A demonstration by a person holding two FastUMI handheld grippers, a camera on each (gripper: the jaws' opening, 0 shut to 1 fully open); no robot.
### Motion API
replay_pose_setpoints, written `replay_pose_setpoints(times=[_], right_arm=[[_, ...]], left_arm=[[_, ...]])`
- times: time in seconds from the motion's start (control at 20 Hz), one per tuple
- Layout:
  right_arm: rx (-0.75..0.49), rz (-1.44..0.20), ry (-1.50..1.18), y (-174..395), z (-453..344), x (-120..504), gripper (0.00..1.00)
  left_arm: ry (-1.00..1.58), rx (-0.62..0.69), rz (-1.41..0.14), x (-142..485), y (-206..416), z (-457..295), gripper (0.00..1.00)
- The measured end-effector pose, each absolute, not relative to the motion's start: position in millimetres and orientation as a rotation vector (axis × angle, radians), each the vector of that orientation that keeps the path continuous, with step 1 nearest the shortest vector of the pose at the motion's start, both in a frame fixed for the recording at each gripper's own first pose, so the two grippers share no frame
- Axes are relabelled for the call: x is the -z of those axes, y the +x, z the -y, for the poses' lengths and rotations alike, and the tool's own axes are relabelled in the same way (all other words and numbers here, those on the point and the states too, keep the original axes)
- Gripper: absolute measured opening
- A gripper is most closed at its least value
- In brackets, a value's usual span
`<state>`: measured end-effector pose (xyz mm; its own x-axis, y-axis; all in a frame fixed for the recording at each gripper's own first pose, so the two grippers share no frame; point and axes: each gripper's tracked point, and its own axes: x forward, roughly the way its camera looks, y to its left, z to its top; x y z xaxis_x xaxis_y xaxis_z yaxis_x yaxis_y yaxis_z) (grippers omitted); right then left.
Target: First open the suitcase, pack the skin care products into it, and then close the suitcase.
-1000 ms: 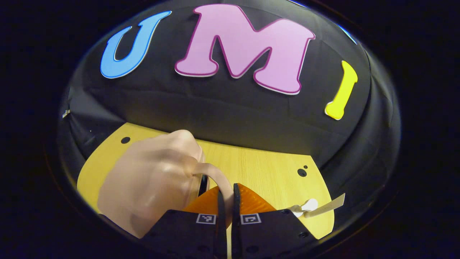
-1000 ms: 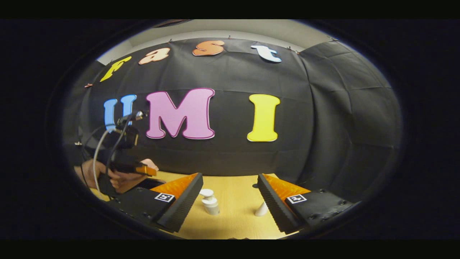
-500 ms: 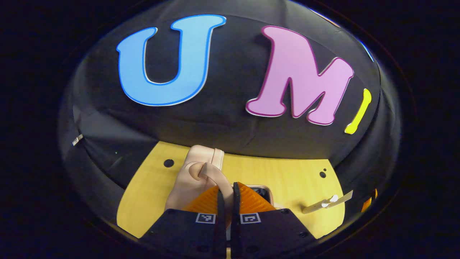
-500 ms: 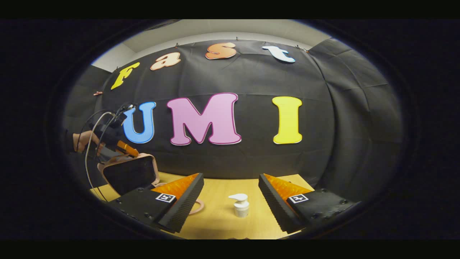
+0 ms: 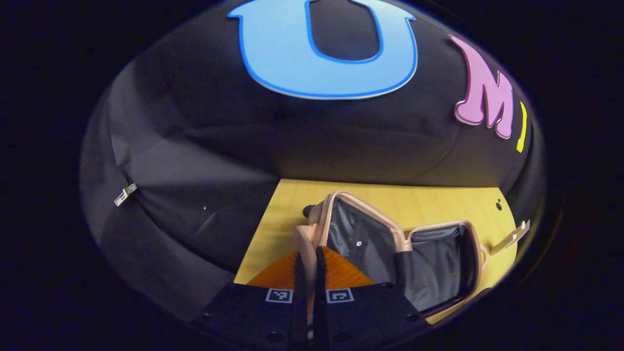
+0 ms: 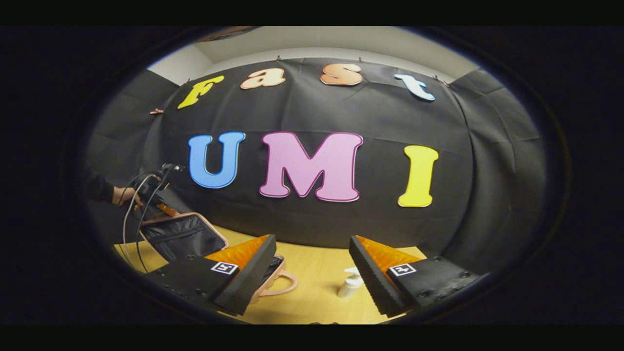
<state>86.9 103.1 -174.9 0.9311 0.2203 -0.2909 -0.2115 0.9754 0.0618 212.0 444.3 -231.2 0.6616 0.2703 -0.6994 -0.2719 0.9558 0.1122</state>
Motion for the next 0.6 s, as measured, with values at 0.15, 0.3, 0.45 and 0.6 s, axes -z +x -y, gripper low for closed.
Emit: replay_pose_setpoints(times=[0.15, 0.3, 0.45, 0.6], right_arm=[[-0.209, -0.278, 0.023, 83.9, -116.4, 181.8, 0.97], [-0.210, -0.307, -0.010, 79.8, -124.0, 207.3, 0.97], [-0.199, -0.334, -0.016, 76.6, -124.1, 220.1, 0.97], [-0.194, -0.332, -0.029, 74.1, -121.5, 225.3, 0.96]], left_arm=[[-0.081, -0.331, -0.842, 290.3, 203.4, -476.4, 0.10], [-0.180, -0.336, -0.843, 341.8, 198.4, -492.6, 0.10], [-0.134, -0.335, -0.848, 357.4, 197.3, -498.3, 0.10], [-0.096, -0.333, -0.857, 359.9, 191.8, -502.0, 0.11]])
